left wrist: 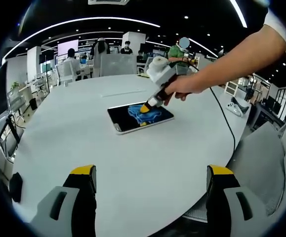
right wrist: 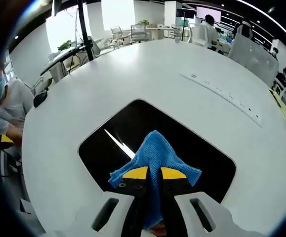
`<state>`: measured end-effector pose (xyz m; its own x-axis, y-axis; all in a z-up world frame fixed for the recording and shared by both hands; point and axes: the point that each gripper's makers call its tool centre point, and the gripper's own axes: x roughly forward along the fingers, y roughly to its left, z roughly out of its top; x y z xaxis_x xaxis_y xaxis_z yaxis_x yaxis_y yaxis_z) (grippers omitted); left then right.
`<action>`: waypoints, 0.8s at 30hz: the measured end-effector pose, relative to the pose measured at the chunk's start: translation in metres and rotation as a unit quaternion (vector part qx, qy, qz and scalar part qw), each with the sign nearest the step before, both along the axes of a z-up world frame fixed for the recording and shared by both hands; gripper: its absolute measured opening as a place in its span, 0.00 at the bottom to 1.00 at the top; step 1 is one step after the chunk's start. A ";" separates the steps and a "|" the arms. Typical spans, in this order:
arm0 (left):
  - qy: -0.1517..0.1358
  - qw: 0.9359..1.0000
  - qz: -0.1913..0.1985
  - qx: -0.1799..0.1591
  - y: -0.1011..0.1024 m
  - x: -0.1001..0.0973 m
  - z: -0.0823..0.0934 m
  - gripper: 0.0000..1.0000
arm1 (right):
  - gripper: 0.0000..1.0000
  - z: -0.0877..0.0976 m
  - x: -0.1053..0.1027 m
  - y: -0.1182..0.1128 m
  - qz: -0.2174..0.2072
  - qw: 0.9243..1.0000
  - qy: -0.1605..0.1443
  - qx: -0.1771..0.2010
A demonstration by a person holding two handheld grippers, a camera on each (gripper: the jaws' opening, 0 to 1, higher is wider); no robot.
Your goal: Wipe the mirror surface with the cleaning cloth until all visible marks leave the cleaned area.
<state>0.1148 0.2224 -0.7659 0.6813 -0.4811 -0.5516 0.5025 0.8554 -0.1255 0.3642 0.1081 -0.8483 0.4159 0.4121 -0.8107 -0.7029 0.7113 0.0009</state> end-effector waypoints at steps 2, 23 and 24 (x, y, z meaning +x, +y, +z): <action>0.000 1.000 0.000 0.000 0.000 0.000 0.000 0.93 | 0.03 -0.004 0.008 0.001 -0.001 1.000 0.000 0.001; 0.000 1.000 0.004 0.004 0.006 -0.001 -0.001 0.93 | 0.03 0.000 -0.001 0.032 0.009 1.000 0.000 0.007; 0.000 1.000 0.005 0.002 0.006 -0.001 -0.001 0.93 | 0.03 0.000 -0.001 0.033 0.009 1.000 0.000 0.007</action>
<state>0.1141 0.2284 -0.7666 0.6867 -0.4717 -0.5532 0.4936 0.8611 -0.1216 0.3636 0.1407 -0.8485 0.4086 0.4306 -0.8048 -0.7152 0.6988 0.0108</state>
